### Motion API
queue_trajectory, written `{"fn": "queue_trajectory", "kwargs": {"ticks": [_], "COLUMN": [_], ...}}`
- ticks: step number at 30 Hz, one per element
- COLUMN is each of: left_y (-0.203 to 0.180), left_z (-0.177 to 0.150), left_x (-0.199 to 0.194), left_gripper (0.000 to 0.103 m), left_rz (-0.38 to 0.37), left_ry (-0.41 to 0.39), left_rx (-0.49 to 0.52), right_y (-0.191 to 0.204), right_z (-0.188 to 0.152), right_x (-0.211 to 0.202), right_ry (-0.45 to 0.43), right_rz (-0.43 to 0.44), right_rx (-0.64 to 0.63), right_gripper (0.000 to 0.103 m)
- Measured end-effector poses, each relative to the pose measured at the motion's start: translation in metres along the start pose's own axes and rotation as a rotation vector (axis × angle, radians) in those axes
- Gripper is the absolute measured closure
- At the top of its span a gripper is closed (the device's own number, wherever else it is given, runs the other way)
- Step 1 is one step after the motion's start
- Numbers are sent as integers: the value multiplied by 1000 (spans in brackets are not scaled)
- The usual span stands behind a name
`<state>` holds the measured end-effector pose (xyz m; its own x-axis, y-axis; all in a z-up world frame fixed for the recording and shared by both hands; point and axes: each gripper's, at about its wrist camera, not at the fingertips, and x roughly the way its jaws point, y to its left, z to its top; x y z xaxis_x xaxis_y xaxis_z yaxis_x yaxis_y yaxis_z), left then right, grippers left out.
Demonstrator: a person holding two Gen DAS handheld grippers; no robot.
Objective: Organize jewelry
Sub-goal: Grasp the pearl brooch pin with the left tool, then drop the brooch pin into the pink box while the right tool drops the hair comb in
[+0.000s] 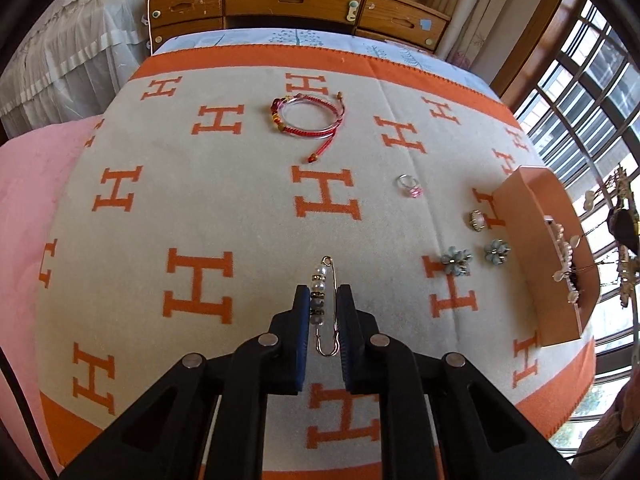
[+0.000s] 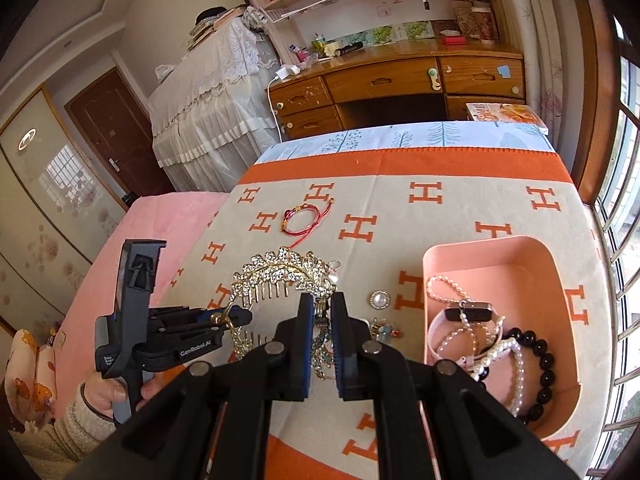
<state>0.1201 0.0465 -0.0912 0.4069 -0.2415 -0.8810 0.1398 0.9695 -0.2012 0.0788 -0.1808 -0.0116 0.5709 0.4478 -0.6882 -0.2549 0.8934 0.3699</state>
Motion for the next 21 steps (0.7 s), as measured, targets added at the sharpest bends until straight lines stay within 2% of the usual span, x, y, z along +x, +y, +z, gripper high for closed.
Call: {"fn": "queue_trajectory", "kwargs": {"ticks": [7, 11, 15, 21], "left_y": [-36, -70, -109, -177], "left_z": [16, 30, 43, 53], "left_x": [-48, -62, -62, -37], "left_gripper": [92, 92, 92, 92], "left_rz": [-168, -220, -261, -305], "left_ry": [-96, -125, -130, -78], "left_rx": [63, 124, 190, 283], "right_y": [-50, -82, -111, -139], "right_z": [-12, -19, -26, -33], "right_x": [-36, -54, -66, -78], "right_ry": [-93, -143, -185, -252], "right_rz": [-53, -97, -126, -126], "right_rx": [144, 244, 348, 461], "right_gripper": [95, 95, 95, 95]}}
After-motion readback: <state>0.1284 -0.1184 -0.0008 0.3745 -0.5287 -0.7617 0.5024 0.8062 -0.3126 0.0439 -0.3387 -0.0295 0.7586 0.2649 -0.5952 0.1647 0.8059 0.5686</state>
